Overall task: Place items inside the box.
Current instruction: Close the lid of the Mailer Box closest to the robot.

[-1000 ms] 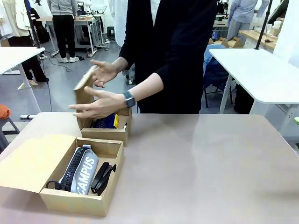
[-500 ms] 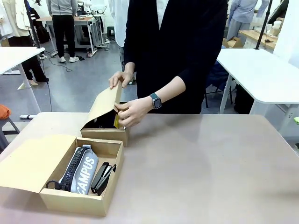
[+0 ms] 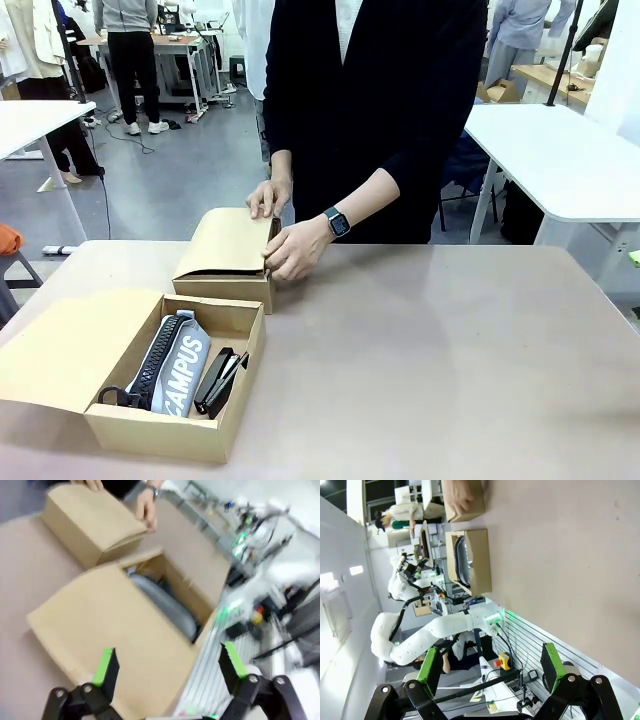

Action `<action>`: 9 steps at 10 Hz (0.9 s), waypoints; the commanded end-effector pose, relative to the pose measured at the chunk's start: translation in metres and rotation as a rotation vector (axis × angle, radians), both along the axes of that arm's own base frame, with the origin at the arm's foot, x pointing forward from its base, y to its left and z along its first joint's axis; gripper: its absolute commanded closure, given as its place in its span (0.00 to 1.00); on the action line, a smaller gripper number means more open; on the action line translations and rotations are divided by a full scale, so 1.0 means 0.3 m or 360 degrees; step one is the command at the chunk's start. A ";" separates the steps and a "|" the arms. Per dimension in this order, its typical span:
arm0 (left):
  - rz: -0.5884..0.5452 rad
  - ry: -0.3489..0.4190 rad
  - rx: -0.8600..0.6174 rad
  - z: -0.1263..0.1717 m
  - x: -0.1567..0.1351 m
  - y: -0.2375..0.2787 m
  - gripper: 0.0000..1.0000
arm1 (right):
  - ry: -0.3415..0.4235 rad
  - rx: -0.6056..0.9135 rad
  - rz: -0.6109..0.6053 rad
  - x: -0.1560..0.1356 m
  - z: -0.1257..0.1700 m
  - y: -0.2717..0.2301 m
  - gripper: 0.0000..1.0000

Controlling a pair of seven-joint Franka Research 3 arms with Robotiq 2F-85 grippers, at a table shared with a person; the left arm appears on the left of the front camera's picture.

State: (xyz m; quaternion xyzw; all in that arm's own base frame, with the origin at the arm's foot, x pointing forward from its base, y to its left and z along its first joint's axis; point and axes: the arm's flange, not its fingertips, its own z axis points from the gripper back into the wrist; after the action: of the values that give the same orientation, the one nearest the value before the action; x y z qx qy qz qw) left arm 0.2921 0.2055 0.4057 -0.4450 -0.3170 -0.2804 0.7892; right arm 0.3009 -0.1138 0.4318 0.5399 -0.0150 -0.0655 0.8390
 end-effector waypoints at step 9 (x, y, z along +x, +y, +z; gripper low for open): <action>0.0014 -0.0976 0.1071 -0.121 0.185 0.175 0.00 | -0.0010 -0.0010 0.0023 -0.008 0.003 -0.009 0.00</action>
State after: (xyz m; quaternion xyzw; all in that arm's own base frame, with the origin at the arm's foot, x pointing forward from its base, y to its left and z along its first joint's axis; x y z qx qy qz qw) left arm 0.3357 0.2643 0.3981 -0.0939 -0.4083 -0.4713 0.7761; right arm 0.3008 -0.1142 0.4315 0.5399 -0.0146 -0.0663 0.8390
